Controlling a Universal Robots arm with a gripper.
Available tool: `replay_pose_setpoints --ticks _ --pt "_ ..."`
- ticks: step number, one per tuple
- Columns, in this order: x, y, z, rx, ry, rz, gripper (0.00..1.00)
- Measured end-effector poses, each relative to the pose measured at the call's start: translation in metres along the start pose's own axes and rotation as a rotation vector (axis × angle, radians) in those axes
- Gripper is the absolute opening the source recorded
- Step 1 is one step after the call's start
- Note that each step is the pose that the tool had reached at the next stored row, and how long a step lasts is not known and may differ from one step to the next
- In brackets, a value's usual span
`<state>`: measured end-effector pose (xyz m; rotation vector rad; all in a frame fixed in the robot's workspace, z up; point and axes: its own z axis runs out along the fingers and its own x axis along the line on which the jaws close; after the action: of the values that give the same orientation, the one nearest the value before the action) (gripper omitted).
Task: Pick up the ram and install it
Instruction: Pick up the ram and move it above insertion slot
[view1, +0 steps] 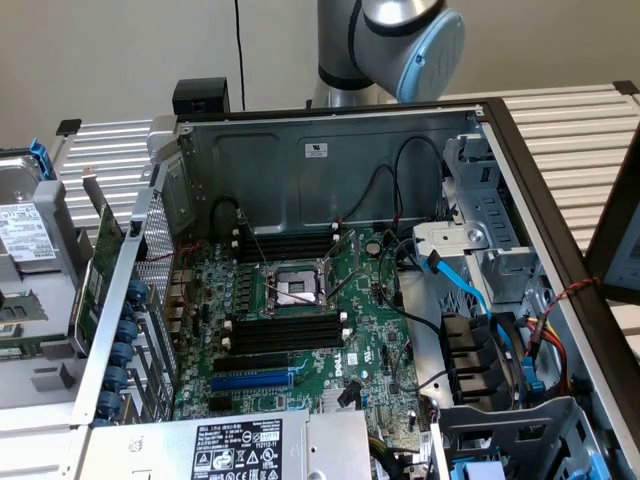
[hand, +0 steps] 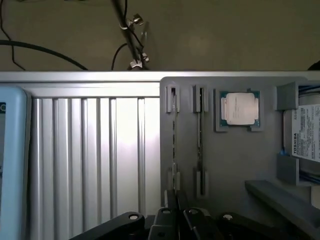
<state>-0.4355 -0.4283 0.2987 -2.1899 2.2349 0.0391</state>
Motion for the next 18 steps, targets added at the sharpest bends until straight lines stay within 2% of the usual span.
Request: replay_pose_setpoints --ticks 8,15,18 --pt "0.008 -0.0199 -0.0369 -0.0003 -0.0144 -0.002 0.12" --pt "0.011 -0.0384 -0.0683 -0.0011 -0.0303 -0.005 0.12" --pt "0.011 -0.0476 -0.0780 -0.0021 -0.0328 -0.007 0.12"
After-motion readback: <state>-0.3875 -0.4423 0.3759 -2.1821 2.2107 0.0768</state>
